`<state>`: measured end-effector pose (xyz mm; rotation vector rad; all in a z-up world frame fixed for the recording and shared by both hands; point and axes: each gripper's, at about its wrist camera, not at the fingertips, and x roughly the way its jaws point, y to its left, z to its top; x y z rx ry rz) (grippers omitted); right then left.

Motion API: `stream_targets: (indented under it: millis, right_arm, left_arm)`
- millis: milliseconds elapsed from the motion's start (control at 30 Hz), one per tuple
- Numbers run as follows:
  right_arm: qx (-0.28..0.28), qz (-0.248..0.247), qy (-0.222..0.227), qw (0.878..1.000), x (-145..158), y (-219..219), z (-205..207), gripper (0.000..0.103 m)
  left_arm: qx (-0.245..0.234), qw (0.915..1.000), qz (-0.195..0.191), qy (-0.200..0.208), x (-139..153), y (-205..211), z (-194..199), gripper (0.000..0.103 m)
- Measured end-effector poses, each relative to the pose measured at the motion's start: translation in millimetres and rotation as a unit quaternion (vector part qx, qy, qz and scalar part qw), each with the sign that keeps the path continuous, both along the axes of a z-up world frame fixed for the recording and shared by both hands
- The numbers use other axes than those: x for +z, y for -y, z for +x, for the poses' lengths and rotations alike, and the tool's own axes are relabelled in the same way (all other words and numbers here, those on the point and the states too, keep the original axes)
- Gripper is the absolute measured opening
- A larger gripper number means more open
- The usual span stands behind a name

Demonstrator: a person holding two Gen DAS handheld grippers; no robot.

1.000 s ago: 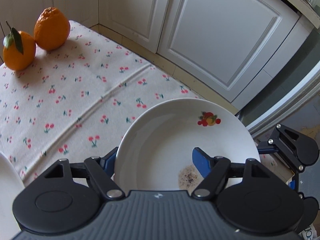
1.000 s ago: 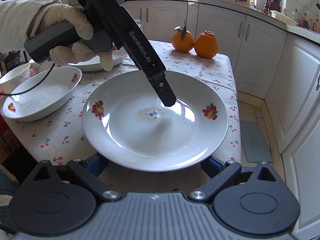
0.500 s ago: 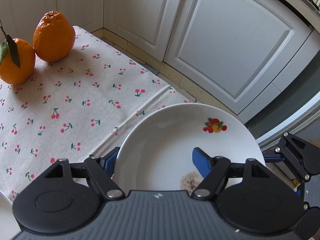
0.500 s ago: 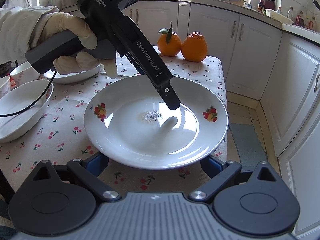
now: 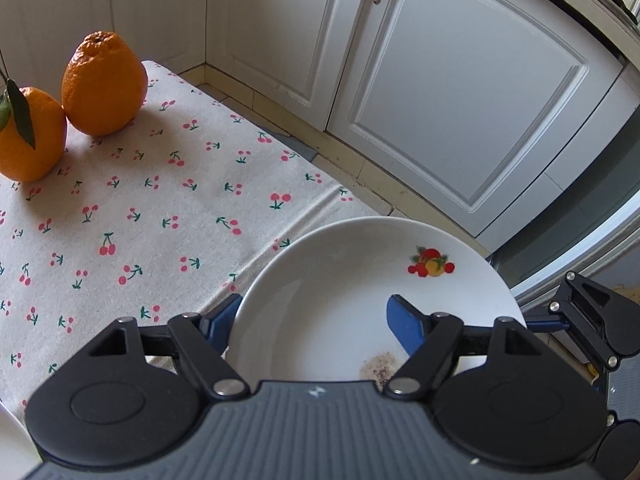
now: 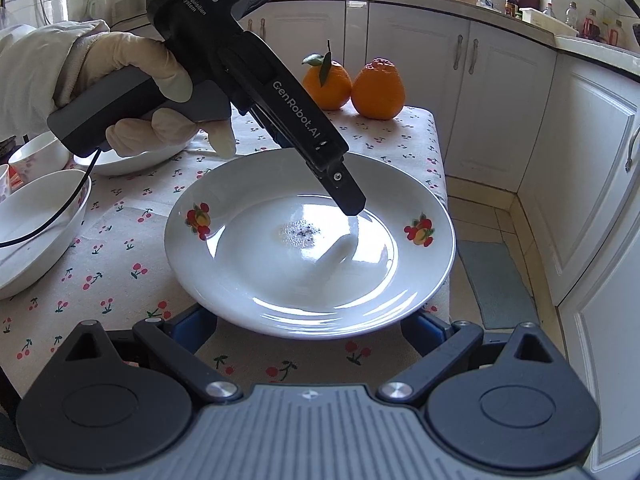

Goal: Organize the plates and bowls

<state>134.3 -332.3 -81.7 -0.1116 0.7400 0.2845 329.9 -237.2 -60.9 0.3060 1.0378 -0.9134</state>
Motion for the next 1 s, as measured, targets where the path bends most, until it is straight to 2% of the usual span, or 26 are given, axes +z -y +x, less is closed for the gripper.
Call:
stream_targets:
  millis: [100, 467, 767, 1000]
  right_arm:
    - [-0.002, 0.002, 0.002, 1.0, 2, 0, -2, 0.103]
    - [-0.018, 0.007, 0.007, 1.0, 21, -2, -34, 0.103]
    - [-0.012, -0.008, 0.024, 1.0, 44, -31, -71, 0.103]
    - [-0.009, -0.013, 0.043, 0.999, 59, -55, -95, 0.103]
  left_arm:
    - [0.005, 0.9998, 0.001, 0.02, 7, -2, -5, 0.085]
    - [0.027, 0.9973, -0.01, 0.068, 53, -30, -38, 0.085]
    - [0.038, 0.9913, -0.028, 0.123, 101, -75, -108, 0.088]
    - [0.049, 0.9835, -0.041, 0.169, 115, -115, -174, 0.089]
